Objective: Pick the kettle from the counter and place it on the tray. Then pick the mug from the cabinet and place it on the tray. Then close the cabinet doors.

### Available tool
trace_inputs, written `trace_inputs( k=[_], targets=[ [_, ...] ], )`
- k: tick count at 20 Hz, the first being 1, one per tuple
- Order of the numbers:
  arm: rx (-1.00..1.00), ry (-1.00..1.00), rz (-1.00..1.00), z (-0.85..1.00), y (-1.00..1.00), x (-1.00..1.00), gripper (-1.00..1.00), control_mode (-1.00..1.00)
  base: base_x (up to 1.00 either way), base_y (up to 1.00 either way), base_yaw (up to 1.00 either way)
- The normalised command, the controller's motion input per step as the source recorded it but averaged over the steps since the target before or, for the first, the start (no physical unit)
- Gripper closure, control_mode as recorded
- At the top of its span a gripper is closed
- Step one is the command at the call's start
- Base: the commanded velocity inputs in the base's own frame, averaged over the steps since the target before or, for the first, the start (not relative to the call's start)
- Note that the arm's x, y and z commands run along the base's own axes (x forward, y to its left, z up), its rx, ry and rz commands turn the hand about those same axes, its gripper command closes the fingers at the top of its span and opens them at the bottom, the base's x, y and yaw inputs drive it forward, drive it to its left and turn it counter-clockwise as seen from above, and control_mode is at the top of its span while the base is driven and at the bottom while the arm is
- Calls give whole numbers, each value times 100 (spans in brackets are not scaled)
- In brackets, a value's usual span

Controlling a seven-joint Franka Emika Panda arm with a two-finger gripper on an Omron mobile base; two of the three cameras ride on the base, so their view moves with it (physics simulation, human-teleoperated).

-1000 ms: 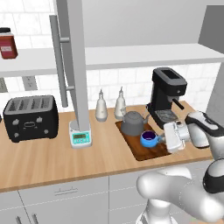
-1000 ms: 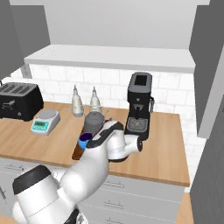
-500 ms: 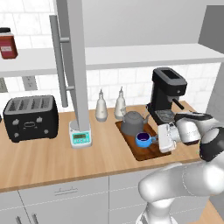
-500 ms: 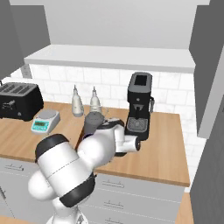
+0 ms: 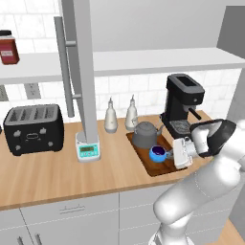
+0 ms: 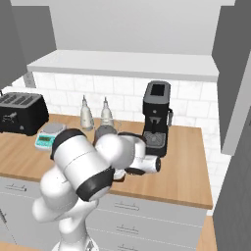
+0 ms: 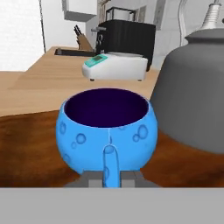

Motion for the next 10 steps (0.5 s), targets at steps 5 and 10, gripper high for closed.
trace_inputs(
  k=[5,10],
  targets=[
    [0,2,0,-18,2,1,-100,-100,0,0,0],
    [0,0,-2,1,0,0,-100,-100,0,0,0]
  ],
)
